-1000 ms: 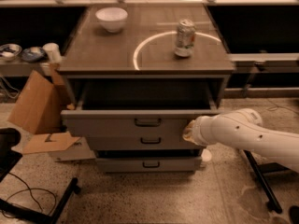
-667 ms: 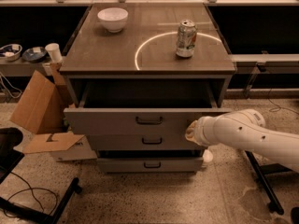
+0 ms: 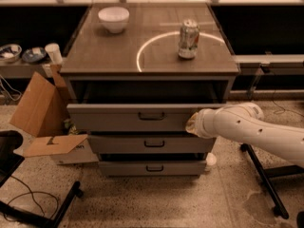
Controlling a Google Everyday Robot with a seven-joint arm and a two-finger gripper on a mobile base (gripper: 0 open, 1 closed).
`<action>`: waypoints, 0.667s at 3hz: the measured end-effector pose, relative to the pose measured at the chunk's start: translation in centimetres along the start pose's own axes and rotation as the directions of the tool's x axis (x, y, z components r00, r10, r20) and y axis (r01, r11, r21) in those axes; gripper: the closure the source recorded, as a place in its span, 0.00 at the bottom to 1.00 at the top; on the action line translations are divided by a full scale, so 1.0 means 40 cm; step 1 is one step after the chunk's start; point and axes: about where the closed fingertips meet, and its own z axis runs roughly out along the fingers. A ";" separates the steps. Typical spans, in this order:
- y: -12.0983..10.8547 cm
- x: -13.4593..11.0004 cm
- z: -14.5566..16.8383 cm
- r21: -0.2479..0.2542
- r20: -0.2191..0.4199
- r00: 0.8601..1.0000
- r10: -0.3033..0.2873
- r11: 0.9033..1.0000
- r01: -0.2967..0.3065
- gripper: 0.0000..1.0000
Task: Close top drawer
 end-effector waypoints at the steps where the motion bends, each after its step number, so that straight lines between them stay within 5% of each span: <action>1: 0.001 0.000 -0.001 0.000 0.000 1.000 0.000 1.000 0.000 1.00; 2: -0.058 -0.007 0.017 0.053 -0.001 1.000 -0.012 0.999 0.012 1.00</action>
Offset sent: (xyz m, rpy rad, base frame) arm 0.2005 -0.0036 0.0701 -0.1062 -0.4556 -0.1190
